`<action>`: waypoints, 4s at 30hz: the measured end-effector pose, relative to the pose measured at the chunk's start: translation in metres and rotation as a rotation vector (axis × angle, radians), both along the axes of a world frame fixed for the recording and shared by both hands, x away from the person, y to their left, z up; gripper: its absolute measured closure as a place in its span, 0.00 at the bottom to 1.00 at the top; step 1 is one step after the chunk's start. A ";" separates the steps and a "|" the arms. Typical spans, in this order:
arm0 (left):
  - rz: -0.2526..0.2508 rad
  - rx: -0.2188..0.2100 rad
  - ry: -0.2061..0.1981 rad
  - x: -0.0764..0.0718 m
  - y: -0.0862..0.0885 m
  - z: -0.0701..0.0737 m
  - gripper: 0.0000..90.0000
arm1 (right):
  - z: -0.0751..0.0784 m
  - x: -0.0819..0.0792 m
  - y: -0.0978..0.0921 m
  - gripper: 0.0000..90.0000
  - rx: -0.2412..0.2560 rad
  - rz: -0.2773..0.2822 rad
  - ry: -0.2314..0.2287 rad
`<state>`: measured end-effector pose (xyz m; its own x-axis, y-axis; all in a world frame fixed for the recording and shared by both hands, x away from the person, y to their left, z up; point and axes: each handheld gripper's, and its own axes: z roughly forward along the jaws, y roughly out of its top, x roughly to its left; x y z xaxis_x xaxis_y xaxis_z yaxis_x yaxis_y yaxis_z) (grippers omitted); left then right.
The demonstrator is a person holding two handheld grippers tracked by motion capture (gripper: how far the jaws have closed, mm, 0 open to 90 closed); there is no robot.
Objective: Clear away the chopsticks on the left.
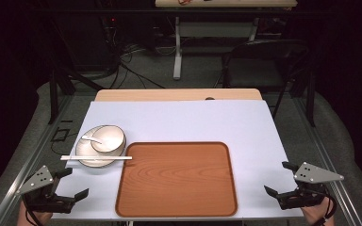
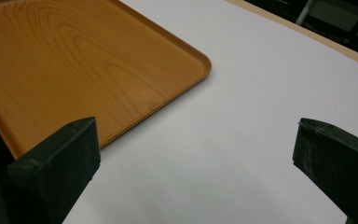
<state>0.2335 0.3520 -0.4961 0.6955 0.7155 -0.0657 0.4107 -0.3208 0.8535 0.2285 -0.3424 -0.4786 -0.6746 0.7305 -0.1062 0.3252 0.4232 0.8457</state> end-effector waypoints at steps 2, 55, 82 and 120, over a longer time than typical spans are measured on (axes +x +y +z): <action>-0.004 0.000 0.013 0.001 0.000 0.000 0.00 | 0.000 0.000 0.001 0.00 0.002 0.000 0.004; -0.127 0.499 0.122 0.082 -0.014 0.022 0.00 | -0.006 0.003 0.016 0.00 -0.032 0.042 0.031; -0.207 0.658 0.168 0.122 -0.023 0.005 0.60 | -0.007 0.004 0.017 0.01 -0.039 0.057 0.044; -0.353 0.734 0.192 0.137 -0.031 -0.004 0.84 | -0.007 0.004 0.016 0.01 -0.035 0.062 0.043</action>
